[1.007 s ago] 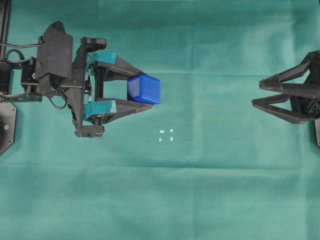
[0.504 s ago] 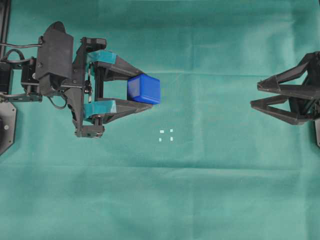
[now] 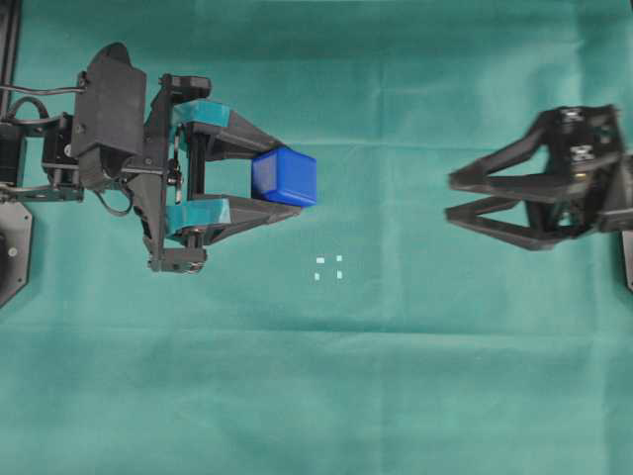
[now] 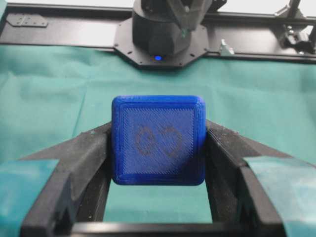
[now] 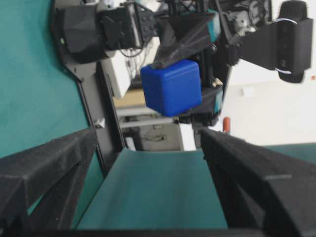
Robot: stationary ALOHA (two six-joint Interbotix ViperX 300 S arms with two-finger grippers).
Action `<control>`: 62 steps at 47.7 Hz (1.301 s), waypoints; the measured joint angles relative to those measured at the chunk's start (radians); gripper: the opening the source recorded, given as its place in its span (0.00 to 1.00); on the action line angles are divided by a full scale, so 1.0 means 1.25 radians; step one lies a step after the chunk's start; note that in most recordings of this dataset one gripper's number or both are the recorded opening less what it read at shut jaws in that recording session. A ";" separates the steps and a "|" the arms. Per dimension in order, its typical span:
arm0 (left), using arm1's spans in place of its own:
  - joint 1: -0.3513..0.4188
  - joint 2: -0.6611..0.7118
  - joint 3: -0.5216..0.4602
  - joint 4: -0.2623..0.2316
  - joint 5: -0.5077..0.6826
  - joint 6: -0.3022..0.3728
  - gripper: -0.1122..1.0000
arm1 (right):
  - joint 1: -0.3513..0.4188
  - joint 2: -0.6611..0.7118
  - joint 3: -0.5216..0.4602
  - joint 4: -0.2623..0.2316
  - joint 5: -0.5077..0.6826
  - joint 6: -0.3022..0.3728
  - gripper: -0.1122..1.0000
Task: Handover the blue block to the right arm after grasping it with the left arm, then place it in the designated position.
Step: 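Move the open right gripper toward the cube held by the left gripper, then close the right gripper on the cube and open the left gripper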
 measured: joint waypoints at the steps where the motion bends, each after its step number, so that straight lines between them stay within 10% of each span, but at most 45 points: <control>1: 0.000 0.000 0.000 0.000 0.000 0.000 0.52 | -0.001 0.010 -0.009 0.000 -0.002 0.000 0.94; 62: 0.000 -0.005 0.000 0.000 0.001 0.000 0.52 | 0.000 0.393 -0.342 -0.002 -0.015 -0.055 0.94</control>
